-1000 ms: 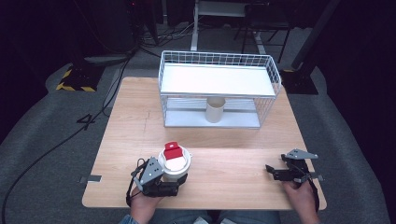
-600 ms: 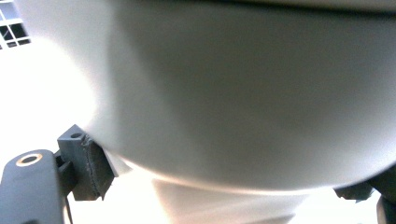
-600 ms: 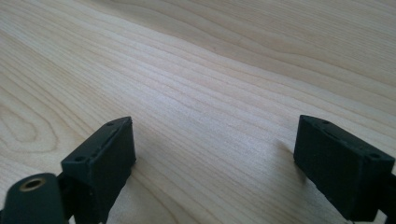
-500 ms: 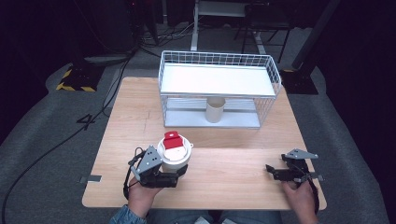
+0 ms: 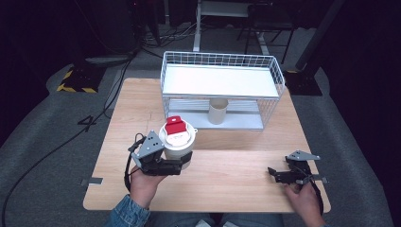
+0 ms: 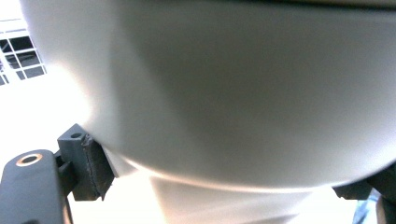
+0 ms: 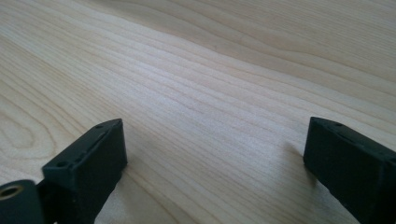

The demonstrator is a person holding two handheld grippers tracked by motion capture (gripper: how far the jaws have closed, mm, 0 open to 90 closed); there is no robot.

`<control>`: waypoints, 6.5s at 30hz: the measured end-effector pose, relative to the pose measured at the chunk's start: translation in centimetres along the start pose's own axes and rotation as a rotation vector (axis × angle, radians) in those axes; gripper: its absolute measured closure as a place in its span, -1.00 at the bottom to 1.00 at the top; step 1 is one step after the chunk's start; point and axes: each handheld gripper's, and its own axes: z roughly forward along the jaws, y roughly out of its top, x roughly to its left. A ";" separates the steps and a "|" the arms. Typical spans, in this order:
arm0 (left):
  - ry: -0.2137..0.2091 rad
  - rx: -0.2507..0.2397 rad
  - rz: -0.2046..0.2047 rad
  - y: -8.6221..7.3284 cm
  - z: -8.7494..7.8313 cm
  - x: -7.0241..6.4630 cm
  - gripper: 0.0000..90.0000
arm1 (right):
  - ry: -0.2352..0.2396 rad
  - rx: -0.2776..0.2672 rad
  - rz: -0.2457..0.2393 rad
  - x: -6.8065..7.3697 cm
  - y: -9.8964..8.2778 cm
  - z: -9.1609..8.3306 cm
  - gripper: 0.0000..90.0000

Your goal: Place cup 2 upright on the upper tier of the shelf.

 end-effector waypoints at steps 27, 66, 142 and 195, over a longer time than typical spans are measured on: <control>0.055 -0.089 0.010 9.2 2.9 1.4 -0.70 | 0.012 0.004 -0.016 -0.1 0.1 0.2 -0.92; 0.095 -0.130 -0.009 17.0 11.6 4.6 -0.70 | 0.000 0.011 -0.004 0.1 0.4 0.5 -0.97; 0.232 -0.086 -0.082 17.6 22.1 7.8 -0.70 | 0.002 0.004 0.001 0.5 0.4 0.5 -0.94; 0.158 -0.123 -0.023 17.2 14.7 5.4 -1.00 | 0.001 0.004 -0.001 0.4 0.4 0.5 -0.94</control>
